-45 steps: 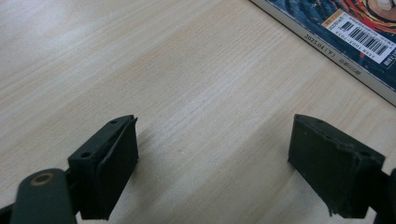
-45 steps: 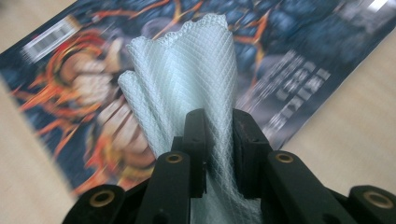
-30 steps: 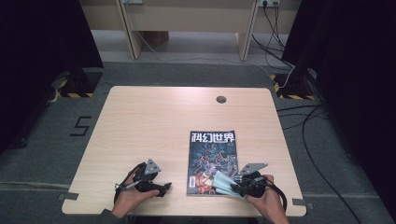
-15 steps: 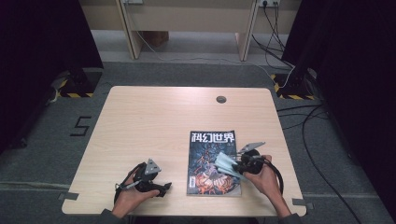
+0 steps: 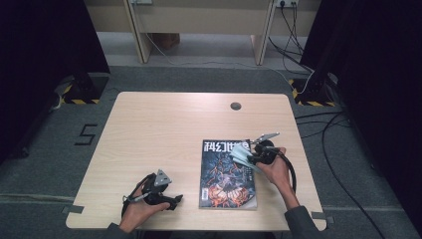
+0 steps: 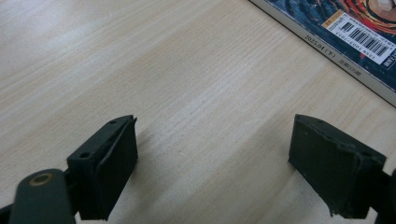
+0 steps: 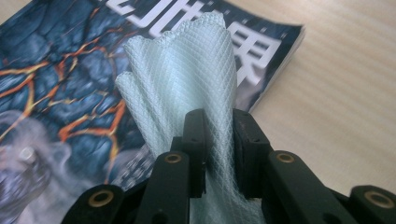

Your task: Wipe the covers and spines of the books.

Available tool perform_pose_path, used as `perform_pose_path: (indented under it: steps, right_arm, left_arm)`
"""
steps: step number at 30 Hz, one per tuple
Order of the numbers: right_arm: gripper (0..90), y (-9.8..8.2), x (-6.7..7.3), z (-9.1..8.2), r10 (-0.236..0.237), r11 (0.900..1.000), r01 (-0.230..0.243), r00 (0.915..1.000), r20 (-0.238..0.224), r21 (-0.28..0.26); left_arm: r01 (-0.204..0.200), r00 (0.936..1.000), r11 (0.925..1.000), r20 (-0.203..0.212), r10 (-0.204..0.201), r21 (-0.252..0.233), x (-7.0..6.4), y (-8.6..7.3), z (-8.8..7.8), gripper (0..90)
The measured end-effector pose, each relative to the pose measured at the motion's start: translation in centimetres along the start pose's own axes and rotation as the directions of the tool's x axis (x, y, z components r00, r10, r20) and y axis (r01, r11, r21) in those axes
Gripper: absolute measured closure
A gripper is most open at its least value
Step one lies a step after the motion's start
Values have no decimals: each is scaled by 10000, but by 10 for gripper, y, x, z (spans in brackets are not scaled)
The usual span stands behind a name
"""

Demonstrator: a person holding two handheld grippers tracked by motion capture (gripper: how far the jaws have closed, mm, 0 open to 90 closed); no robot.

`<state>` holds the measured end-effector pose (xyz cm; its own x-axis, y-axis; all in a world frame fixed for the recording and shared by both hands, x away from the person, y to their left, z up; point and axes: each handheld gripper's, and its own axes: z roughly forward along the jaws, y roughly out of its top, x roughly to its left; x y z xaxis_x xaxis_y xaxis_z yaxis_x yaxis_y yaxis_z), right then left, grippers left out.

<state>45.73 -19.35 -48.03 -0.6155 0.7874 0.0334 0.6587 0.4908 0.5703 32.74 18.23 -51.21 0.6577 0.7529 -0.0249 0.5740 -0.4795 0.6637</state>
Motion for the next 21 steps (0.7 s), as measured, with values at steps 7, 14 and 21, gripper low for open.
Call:
perform_pose_path:
  steps: [7,14,21]
  right_arm:
    - [771,18,-16,13,229,9997,-226,9995,210,-124]
    - [771,26,-23,18,346,9993,-340,9988,352,-176]
    - [773,37,-19,23,26,10000,-26,9976,691,5]
  left_arm:
    - [-3,10000,10000,1,3,-8,0,0,0,144]
    - [13,10000,10000,-8,-13,-3,0,0,0,144]
    - [-12,10000,10000,10,12,0,0,0,0,144]
